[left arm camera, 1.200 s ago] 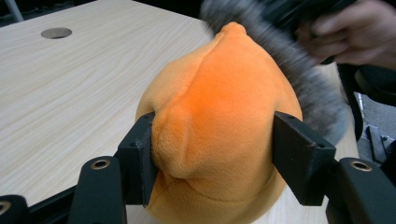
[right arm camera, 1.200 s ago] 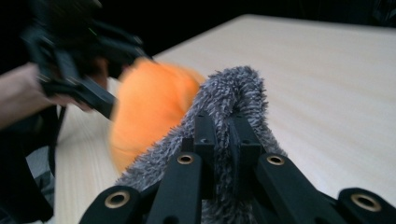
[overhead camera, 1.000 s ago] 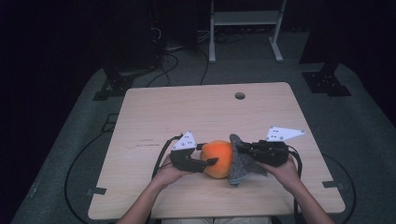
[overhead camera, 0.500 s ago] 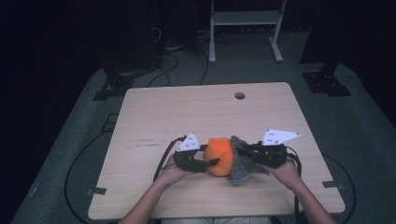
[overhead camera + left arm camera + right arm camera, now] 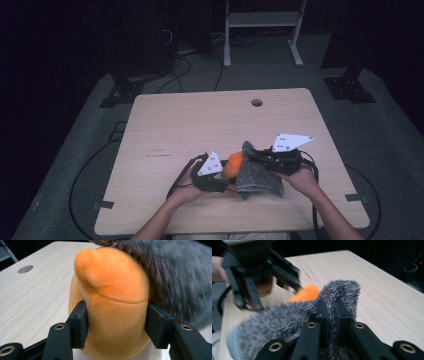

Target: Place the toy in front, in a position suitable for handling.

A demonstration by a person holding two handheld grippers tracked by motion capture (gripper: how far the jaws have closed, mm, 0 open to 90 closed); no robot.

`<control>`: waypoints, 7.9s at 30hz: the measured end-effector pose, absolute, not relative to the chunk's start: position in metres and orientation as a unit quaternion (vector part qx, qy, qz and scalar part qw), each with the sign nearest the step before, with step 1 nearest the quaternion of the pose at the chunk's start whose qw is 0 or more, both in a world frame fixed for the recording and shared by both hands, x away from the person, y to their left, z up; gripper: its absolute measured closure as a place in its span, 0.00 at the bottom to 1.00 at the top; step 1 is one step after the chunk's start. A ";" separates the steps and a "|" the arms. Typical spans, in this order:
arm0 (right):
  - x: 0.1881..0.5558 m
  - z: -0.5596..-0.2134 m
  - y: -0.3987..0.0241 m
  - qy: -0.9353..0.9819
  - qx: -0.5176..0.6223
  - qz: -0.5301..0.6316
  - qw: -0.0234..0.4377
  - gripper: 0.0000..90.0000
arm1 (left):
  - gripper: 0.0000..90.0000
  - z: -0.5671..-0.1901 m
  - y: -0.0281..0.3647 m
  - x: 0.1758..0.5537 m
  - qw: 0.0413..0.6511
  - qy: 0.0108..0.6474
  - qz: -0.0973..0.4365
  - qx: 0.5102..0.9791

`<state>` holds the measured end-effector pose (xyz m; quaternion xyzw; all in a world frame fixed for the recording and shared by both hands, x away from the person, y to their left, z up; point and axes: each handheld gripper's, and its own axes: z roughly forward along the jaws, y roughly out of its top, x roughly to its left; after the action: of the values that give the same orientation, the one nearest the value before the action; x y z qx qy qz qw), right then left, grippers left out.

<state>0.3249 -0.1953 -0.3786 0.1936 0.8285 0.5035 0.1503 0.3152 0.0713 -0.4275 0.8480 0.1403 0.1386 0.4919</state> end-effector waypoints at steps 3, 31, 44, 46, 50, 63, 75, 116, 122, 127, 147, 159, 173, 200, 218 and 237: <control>0.323 -0.390 -0.213 0.825 0.217 0.500 0.149 0.93 | 0.45 -0.427 0.078 0.322 0.505 0.177 0.124 0.836; 0.338 -0.386 -0.206 0.833 0.215 0.501 0.089 0.93 | 0.45 -0.429 0.070 0.295 0.462 0.091 0.173 0.865; 0.328 -0.392 -0.234 0.833 0.228 0.499 0.066 0.93 | 0.48 -0.428 0.065 0.291 0.463 0.077 0.204 0.859; 0.328 -0.386 -0.224 0.837 0.216 0.497 0.070 0.93 | 0.49 -0.425 0.064 0.291 0.464 0.080 0.219 0.855; 0.333 -0.373 -0.204 0.836 0.194 0.509 0.063 0.93 | 0.51 -0.417 0.068 0.296 0.452 0.099 0.247 0.851; 0.346 -0.378 -0.181 0.841 0.196 0.501 0.057 0.93 | 0.49 -0.424 0.076 0.296 0.452 0.111 0.216 0.858; 0.334 -0.397 -0.203 0.836 0.186 0.516 0.018 0.93 | 0.15 -0.424 0.071 0.325 0.460 0.111 0.091 0.876; 0.332 -0.421 -0.211 0.821 0.245 0.514 0.038 0.92 | 0.38 -0.418 0.084 0.313 0.477 0.209 0.085 0.849; 0.330 -0.427 -0.211 0.825 0.246 0.509 0.034 0.92 | 0.38 -0.401 0.086 0.304 0.466 0.154 0.093 0.866; 0.325 -0.429 -0.210 0.833 0.220 0.507 0.020 0.92 | 0.22 -0.392 0.074 0.329 0.461 0.161 0.113 0.865; 0.313 -0.422 -0.244 0.791 0.237 0.565 0.009 0.92 | 0.59 -0.403 0.066 0.332 0.443 0.164 0.096 0.876; 0.311 -0.399 -0.274 0.780 0.252 0.570 0.058 0.92 | 0.57 -0.386 0.076 0.368 0.444 0.210 0.187 0.851; 0.322 -0.405 -0.280 0.783 0.282 0.548 0.084 0.92 | 0.45 -0.407 0.076 0.401 0.423 0.241 0.189 0.853; 0.333 -0.395 -0.337 0.799 0.352 0.464 0.150 0.91 | 0.20 -0.375 0.119 0.369 0.469 0.248 0.211 0.821; 0.372 -0.427 -0.313 0.772 0.365 0.509 0.106 0.59 | 0.20 -0.383 0.144 0.359 0.467 0.262 0.218 0.816; 0.344 -0.418 -0.333 0.759 0.373 0.518 0.130 0.54 | 0.15 -0.389 0.161 0.346 0.471 0.277 0.222 0.808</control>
<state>0.3442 -0.3331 -0.4177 0.3726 0.7588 0.5182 0.1295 0.3461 0.1613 -0.3895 0.8075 0.2771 0.2222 0.4709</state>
